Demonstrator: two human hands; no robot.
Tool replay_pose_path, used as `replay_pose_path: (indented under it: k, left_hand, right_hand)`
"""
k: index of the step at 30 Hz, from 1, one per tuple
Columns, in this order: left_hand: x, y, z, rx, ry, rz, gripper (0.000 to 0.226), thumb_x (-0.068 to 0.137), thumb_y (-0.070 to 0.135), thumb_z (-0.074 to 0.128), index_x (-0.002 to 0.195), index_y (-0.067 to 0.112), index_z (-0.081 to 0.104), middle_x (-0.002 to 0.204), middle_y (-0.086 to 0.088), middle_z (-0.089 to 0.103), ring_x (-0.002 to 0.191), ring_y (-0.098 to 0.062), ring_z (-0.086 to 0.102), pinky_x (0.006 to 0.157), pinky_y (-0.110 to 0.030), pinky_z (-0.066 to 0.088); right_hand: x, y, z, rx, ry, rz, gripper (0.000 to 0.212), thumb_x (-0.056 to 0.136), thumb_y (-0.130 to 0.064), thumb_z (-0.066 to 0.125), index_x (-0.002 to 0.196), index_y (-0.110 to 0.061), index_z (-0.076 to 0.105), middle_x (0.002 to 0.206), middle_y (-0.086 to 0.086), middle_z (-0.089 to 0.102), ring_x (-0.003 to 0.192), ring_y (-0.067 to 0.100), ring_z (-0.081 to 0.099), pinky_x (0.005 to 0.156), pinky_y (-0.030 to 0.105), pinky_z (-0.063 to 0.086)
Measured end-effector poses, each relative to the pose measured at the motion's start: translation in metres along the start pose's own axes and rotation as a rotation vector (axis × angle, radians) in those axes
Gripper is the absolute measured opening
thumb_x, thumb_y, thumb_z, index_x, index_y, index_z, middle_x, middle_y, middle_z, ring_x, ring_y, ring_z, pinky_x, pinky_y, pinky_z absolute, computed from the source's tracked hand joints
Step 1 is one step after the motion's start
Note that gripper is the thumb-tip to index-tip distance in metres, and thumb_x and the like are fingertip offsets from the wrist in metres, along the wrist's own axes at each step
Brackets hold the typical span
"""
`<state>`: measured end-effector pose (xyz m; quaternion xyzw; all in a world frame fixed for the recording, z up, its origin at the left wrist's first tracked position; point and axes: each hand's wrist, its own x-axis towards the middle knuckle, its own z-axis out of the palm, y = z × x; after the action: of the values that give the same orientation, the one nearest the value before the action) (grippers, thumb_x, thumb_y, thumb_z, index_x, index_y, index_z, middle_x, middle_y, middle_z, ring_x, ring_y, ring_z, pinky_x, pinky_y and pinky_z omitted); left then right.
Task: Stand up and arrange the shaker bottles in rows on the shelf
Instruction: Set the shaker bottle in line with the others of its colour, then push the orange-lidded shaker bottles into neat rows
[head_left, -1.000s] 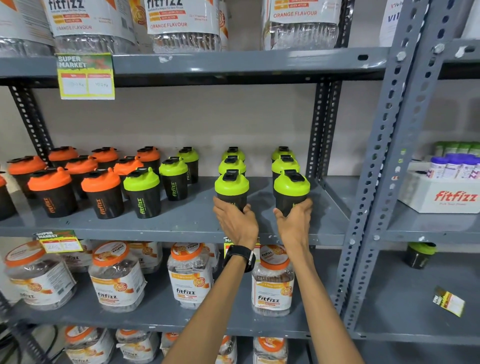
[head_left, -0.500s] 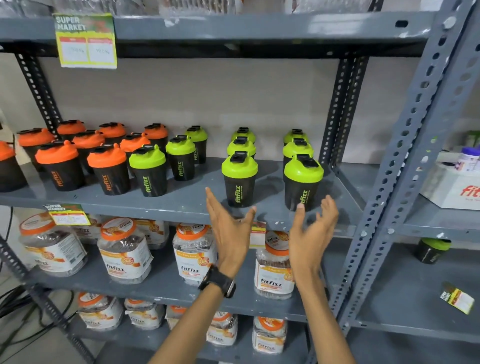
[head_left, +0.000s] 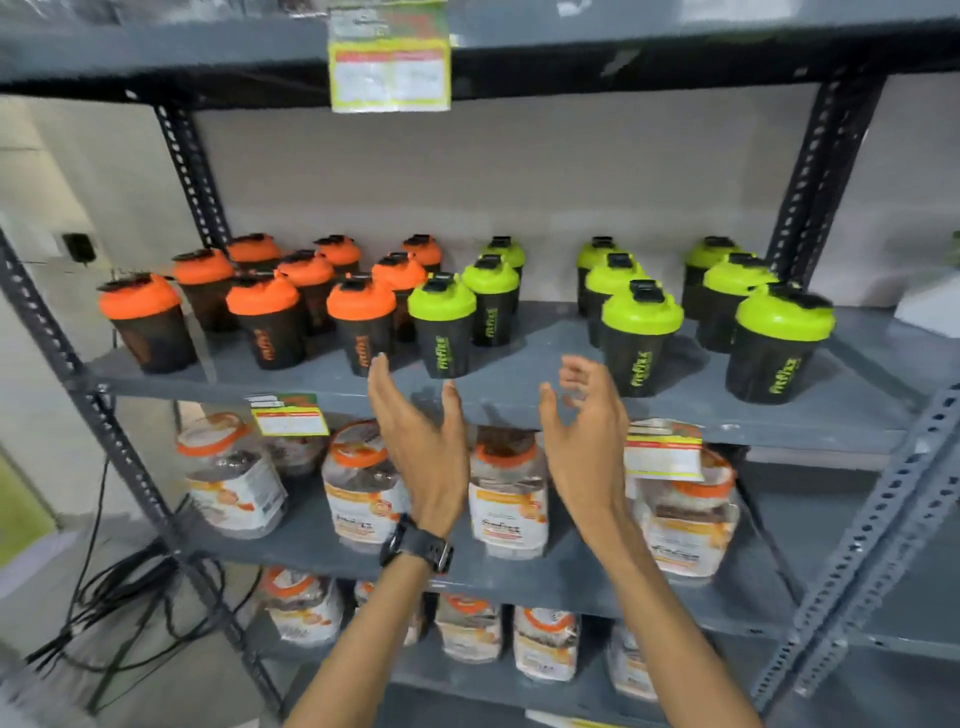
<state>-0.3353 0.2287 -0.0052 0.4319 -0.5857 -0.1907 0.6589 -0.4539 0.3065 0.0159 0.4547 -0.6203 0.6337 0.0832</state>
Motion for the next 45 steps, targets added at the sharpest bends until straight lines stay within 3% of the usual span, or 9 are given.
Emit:
replay_pose_path:
  k: [5, 8, 12, 14, 18, 22, 30, 45]
  left_hand:
    - [0.078, -0.026, -0.019, 0.091, -0.103, -0.105, 0.088, 0.094, 0.027, 0.065, 0.157, -0.003, 0.01, 0.166, -0.019, 0.016, 0.155, -0.03, 0.015, 0.125, -0.033, 0.014]
    - [0.106, -0.031, -0.015, 0.096, -0.179, -0.17, 0.101, 0.087, 0.023, 0.074, 0.156, -0.005, 0.006, 0.165, -0.023, 0.013, 0.155, -0.033, 0.014, 0.124, -0.036, 0.017]
    - [0.128, -0.031, -0.01, 0.082, -0.235, -0.354, 0.111, 0.079, 0.02, 0.082, 0.157, -0.004, 0.006, 0.164, -0.022, 0.018, 0.151, -0.036, 0.025, 0.121, -0.04, 0.027]
    - [0.134, -0.034, -0.009, 0.084, -0.257, -0.384, 0.108, 0.08, 0.018, 0.082, 0.156, -0.005, 0.008, 0.162, -0.024, 0.024, 0.149, -0.038, 0.029, 0.12, -0.044, 0.029]
    - [0.137, -0.041, -0.009, 0.068, -0.274, -0.375, 0.095, 0.083, 0.013, 0.077, 0.154, -0.003, 0.016, 0.154, -0.024, 0.037, 0.143, -0.04, 0.038, 0.117, -0.05, 0.035]
    - [0.141, -0.041, -0.011, 0.03, -0.284, -0.367, 0.08, 0.082, 0.008, 0.076, 0.146, -0.002, 0.03, 0.147, -0.024, 0.046, 0.139, -0.041, 0.043, 0.113, -0.052, 0.039]
    - [0.129, -0.04, -0.019, 0.006, -0.332, -0.279, 0.071, 0.08, 0.009, 0.079, 0.138, 0.0, 0.04, 0.135, -0.021, 0.056, 0.128, -0.039, 0.054, 0.102, -0.049, 0.05]
    - [0.119, -0.035, -0.022, -0.022, -0.33, -0.287, 0.07, 0.08, 0.008, 0.079, 0.138, 0.003, 0.04, 0.134, -0.02, 0.055, 0.127, -0.039, 0.054, 0.104, -0.05, 0.049]
  right_hand:
    - [0.023, -0.033, 0.087, -0.1, -0.128, 0.156, 0.067, 0.089, -0.016, 0.067, 0.144, 0.006, 0.035, 0.143, 0.023, 0.046, 0.133, 0.034, 0.046, 0.104, 0.024, 0.029]
    - [0.035, -0.041, 0.13, -0.124, -0.151, 0.258, 0.087, 0.087, -0.02, 0.071, 0.148, 0.014, 0.02, 0.152, 0.029, 0.033, 0.143, 0.036, 0.032, 0.112, 0.03, 0.023]
    - [0.043, -0.048, 0.166, -0.155, -0.094, 0.342, 0.101, 0.077, -0.025, 0.081, 0.147, 0.014, 0.019, 0.15, 0.03, 0.036, 0.142, 0.039, 0.034, 0.114, 0.04, 0.031]
    - [0.046, -0.05, 0.177, -0.139, -0.068, 0.364, 0.101, 0.074, -0.023, 0.083, 0.145, 0.014, 0.022, 0.147, 0.031, 0.039, 0.139, 0.039, 0.037, 0.112, 0.04, 0.034]
    - [0.047, -0.048, 0.183, -0.117, -0.026, 0.418, 0.077, 0.072, -0.013, 0.084, 0.131, 0.01, 0.039, 0.132, 0.028, 0.053, 0.124, 0.039, 0.053, 0.099, 0.039, 0.044]
    - [0.047, -0.047, 0.181, -0.128, -0.025, 0.412, 0.074, 0.073, -0.014, 0.084, 0.129, 0.009, 0.042, 0.132, 0.026, 0.055, 0.125, 0.039, 0.053, 0.1, 0.042, 0.047]
    - [0.044, -0.039, 0.148, -0.124, 0.001, 0.36, 0.064, 0.07, -0.02, 0.086, 0.115, 0.003, 0.048, 0.12, 0.021, 0.06, 0.118, 0.037, 0.056, 0.092, 0.039, 0.048]
    - [0.035, -0.035, 0.138, -0.137, -0.011, 0.391, 0.068, 0.075, -0.016, 0.083, 0.126, 0.003, 0.043, 0.127, 0.022, 0.054, 0.12, 0.037, 0.055, 0.094, 0.039, 0.048]
